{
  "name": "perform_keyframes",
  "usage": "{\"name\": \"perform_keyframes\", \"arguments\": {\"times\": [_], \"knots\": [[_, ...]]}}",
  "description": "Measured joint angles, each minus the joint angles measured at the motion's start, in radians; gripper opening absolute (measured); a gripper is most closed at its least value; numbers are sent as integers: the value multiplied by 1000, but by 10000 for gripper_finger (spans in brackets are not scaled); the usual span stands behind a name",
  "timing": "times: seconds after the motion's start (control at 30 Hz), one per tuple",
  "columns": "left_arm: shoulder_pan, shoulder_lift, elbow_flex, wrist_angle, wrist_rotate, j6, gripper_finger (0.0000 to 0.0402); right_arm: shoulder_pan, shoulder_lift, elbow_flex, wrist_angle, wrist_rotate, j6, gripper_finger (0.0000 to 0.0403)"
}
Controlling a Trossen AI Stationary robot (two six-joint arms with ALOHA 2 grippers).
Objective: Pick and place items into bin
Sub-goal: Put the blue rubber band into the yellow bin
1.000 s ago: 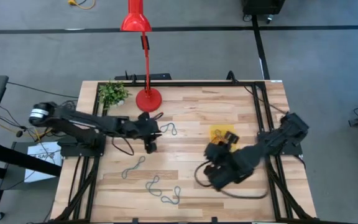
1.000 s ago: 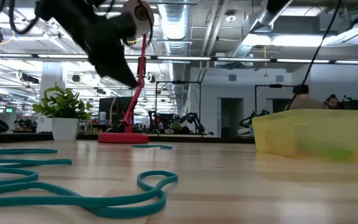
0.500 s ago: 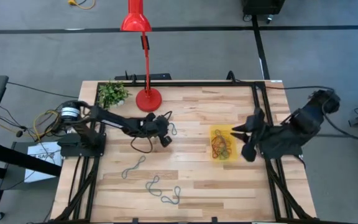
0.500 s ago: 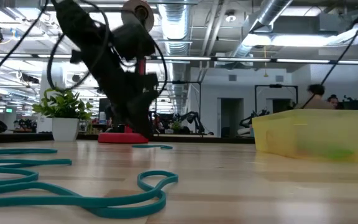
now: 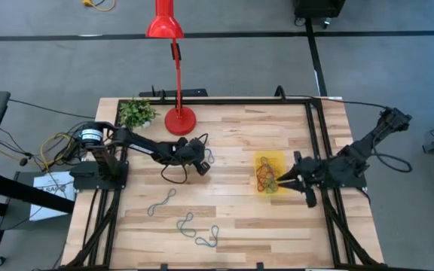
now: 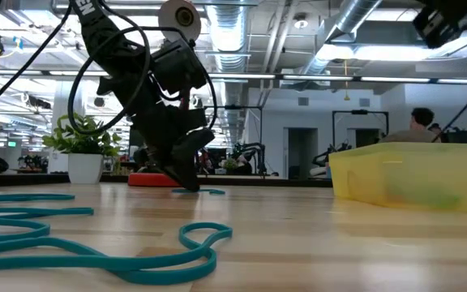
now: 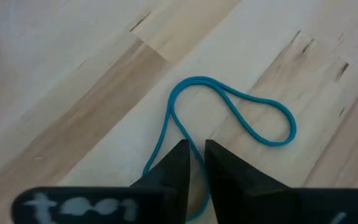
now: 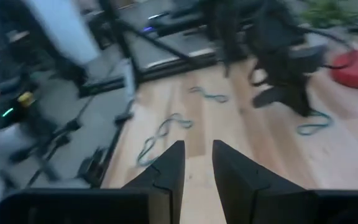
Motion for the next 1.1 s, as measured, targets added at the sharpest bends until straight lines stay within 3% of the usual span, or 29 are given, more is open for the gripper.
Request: {"name": "perform_keyframes", "arguments": {"times": [0.13,0.33,0.47,0.67,0.8,1.1], "knots": [[0,37,2,1,-17,-7,5,-16,-90,-56,54,-93,-13,77],[-7,32,-3,62,-22,-10,1,-4,-105,-62,41,-101,36,77],[-40,-28,24,163,63,19,0,-3,-104,-62,35,-102,21,77],[-114,-64,158,336,202,135,0,-39,-106,-62,35,-101,20,77],[-178,-32,308,355,209,224,0,-60,-106,-62,35,-101,20,77],[-223,269,661,298,202,300,0,-87,-106,-61,35,-101,25,77]]}}
